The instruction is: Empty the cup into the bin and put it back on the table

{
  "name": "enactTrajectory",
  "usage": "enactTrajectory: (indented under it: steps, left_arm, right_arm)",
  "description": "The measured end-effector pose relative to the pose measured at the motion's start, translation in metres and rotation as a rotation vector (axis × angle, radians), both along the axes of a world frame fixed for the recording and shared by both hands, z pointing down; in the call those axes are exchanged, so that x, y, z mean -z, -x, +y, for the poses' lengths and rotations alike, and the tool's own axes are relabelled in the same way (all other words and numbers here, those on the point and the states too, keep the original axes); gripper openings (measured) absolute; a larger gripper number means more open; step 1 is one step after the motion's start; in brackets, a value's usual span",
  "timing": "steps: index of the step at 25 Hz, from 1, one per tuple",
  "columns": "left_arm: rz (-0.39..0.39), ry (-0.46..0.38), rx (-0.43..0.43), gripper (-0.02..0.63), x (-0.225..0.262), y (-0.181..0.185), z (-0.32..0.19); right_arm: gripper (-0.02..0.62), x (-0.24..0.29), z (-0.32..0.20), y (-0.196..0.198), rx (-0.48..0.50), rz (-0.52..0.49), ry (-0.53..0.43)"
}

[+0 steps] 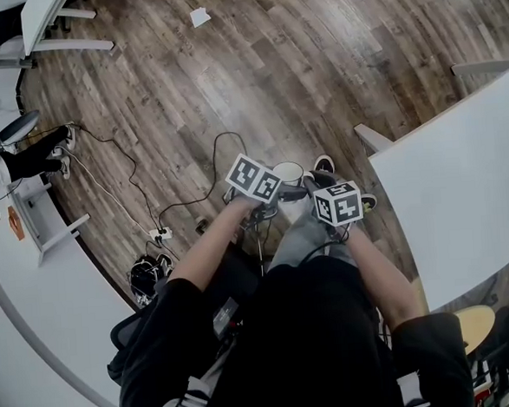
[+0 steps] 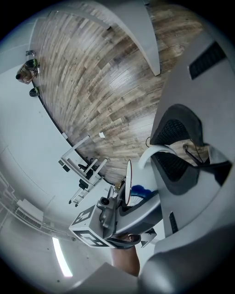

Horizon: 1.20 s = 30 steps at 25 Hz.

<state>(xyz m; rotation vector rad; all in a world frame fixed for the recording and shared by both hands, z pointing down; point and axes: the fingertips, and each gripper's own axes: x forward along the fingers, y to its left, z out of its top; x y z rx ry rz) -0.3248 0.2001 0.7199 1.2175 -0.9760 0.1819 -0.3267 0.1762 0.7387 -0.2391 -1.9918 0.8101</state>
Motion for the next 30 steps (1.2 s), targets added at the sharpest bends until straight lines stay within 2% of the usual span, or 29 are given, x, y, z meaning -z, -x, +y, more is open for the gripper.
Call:
enactTrajectory:
  steps: [4, 8, 12, 15, 19, 23, 27, 30]
  left_arm:
    - [-0.004, -0.003, 0.006, 0.410, 0.005, 0.002, -0.003]
    - [-0.037, -0.042, 0.009, 0.410, 0.013, 0.005, -0.005]
    - [-0.106, -0.112, 0.013, 0.410, 0.033, 0.017, -0.023]
    - [-0.186, -0.189, 0.005, 0.410, 0.061, 0.024, -0.042]
    - [-0.318, -0.341, -0.023, 0.410, 0.111, 0.027, -0.077]
    - [-0.460, -0.549, -0.071, 0.410, 0.169, 0.017, -0.119]
    - [-0.590, -0.774, -0.126, 0.410, 0.232, -0.012, -0.153]
    - [-0.664, -0.976, -0.194, 0.410, 0.277, -0.048, -0.181]
  right_arm:
    - [0.057, 0.005, -0.003, 0.003, 0.003, -0.007, -0.007]
    - [0.057, 0.015, -0.006, 0.007, 0.004, -0.042, -0.041]
    - [0.057, 0.037, -0.026, 0.020, -0.008, -0.113, -0.099]
    - [0.057, 0.067, -0.046, 0.027, -0.034, -0.188, -0.158]
    - [0.057, 0.123, -0.083, 0.031, -0.079, -0.327, -0.278]
    - [0.057, 0.188, -0.126, 0.020, -0.148, -0.484, -0.440]
    - [0.057, 0.260, -0.159, -0.011, -0.194, -0.632, -0.645]
    - [0.057, 0.310, -0.183, -0.050, -0.246, -0.711, -0.820]
